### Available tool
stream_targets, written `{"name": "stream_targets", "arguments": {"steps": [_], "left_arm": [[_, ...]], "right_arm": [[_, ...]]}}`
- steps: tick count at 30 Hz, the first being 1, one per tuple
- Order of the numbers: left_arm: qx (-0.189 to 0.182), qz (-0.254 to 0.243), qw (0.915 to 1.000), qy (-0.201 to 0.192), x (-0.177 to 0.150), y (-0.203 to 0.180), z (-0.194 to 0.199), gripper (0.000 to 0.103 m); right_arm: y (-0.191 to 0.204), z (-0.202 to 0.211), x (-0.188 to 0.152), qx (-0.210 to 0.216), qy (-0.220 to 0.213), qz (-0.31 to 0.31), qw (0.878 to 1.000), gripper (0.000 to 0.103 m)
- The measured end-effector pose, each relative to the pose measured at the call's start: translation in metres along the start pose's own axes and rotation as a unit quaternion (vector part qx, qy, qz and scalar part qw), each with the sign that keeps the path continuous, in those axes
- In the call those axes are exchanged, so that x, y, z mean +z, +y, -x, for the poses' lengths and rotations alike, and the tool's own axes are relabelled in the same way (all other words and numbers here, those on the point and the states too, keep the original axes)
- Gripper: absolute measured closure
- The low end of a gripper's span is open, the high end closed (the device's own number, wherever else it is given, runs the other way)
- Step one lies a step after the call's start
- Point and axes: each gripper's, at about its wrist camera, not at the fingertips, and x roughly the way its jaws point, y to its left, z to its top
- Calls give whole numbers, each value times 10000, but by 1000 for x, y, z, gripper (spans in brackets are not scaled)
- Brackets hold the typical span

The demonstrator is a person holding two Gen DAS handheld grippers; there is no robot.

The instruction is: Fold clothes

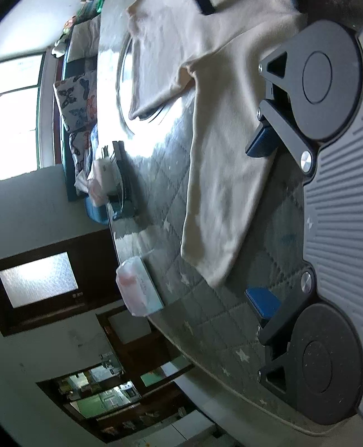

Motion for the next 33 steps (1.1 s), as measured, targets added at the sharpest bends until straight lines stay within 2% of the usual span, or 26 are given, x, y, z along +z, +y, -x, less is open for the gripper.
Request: {"name": "stream_targets", "arguments": {"steps": [4, 7, 11, 17, 21, 27, 31, 33], "left_arm": [[123, 52, 9999, 72, 1, 2, -6, 0], [227, 48, 9996, 145, -1, 3, -10, 0], [501, -262, 9984, 34, -3, 2, -7, 0], [541, -26, 9983, 196, -5, 17, -10, 0], [530, 65, 9983, 237, -5, 22, -12, 0], [497, 166, 9983, 236, -2, 28, -11, 0], [440, 306, 9984, 202, 2, 33, -8, 0], [408, 377, 9983, 178, 5, 35, -6, 0]], "right_arm": [[2, 1, 4, -151, -144, -49, 9998, 0], [9, -4, 7, 37, -92, 34, 9999, 0], [26, -10, 6, 311, 36, 392, 9987, 0], [40, -12, 19, 515, -161, 599, 9967, 0], [47, -30, 23, 697, 31, 654, 9954, 0], [66, -24, 23, 1242, 52, 1020, 9870, 0], [61, -31, 31, 923, -56, 883, 9918, 0], [59, -36, 34, 904, -7, 823, 9925, 0]]}}
